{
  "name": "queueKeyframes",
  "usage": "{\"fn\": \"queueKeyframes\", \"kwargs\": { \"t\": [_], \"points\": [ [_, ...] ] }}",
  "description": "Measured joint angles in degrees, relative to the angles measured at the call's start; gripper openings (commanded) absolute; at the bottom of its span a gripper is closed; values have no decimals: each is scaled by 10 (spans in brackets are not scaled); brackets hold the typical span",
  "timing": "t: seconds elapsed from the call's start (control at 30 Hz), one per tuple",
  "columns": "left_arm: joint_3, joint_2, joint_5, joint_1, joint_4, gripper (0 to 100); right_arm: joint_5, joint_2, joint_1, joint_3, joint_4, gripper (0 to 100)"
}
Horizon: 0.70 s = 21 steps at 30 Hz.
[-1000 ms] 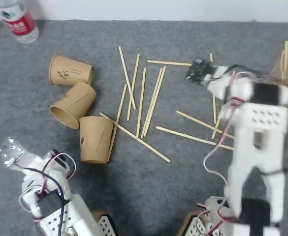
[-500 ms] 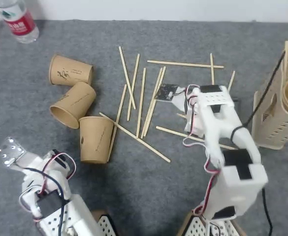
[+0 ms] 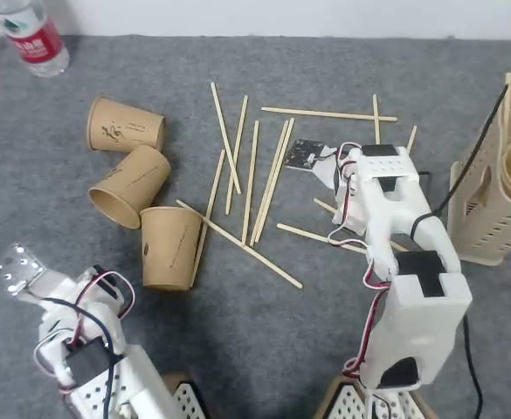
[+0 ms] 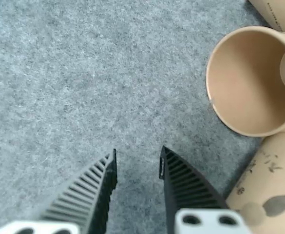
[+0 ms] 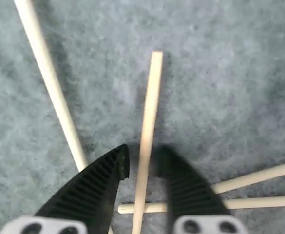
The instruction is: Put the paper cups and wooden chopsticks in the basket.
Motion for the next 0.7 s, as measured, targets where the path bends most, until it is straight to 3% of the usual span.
{"fn": "queueKeyframes", "kwargs": {
  "t": [0.3,0.53,0.7],
  "points": [
    [0,0,0,0,0,134,0,-32,-1,-33,54,7],
    [0,0,0,0,0,134,0,-207,-3,-118,168,7],
    [0,0,0,0,0,134,-11,-352,35,-148,149,7]
  ]
}}
